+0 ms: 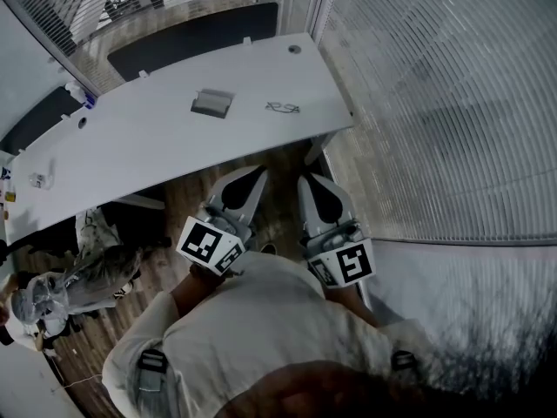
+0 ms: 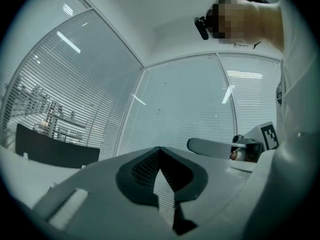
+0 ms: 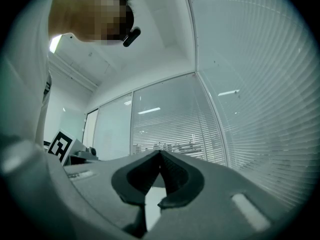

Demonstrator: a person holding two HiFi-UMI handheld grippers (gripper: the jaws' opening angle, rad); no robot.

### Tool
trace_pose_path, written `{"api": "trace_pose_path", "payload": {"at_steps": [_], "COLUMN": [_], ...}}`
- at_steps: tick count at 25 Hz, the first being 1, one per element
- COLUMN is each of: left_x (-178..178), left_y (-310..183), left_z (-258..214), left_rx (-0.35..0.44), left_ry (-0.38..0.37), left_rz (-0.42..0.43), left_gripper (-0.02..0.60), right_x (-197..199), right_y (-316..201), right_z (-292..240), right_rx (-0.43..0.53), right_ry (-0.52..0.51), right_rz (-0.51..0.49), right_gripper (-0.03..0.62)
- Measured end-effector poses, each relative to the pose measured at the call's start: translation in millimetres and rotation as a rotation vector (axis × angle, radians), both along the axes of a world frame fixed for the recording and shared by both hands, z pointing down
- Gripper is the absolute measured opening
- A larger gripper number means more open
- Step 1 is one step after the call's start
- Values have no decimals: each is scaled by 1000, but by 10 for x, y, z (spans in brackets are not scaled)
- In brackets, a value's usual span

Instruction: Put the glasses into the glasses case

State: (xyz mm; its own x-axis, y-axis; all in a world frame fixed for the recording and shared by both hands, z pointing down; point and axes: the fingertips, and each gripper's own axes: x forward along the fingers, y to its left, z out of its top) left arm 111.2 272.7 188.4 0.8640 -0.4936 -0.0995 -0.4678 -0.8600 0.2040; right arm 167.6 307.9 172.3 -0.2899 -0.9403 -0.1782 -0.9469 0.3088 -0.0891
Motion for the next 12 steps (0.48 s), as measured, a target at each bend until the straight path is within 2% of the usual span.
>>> {"api": "trace_pose_path", "payload": {"at_steps": [5,12], "left_x": [-89,-242], "left_y": [-397,-1175], "left_z": [24,57], "left_rx": [-6,-11], "left_ry": [15,37], "left_rz": [-10,-27], "left_gripper": [0,0], "right_x": [-95,-265], "right_y": [-405,-1222], "right_z": [36,56], "right_rx": [-14,-25], "right_ry": [12,46], "right_rz": [-14,-39], "right_gripper": [2,2]}}
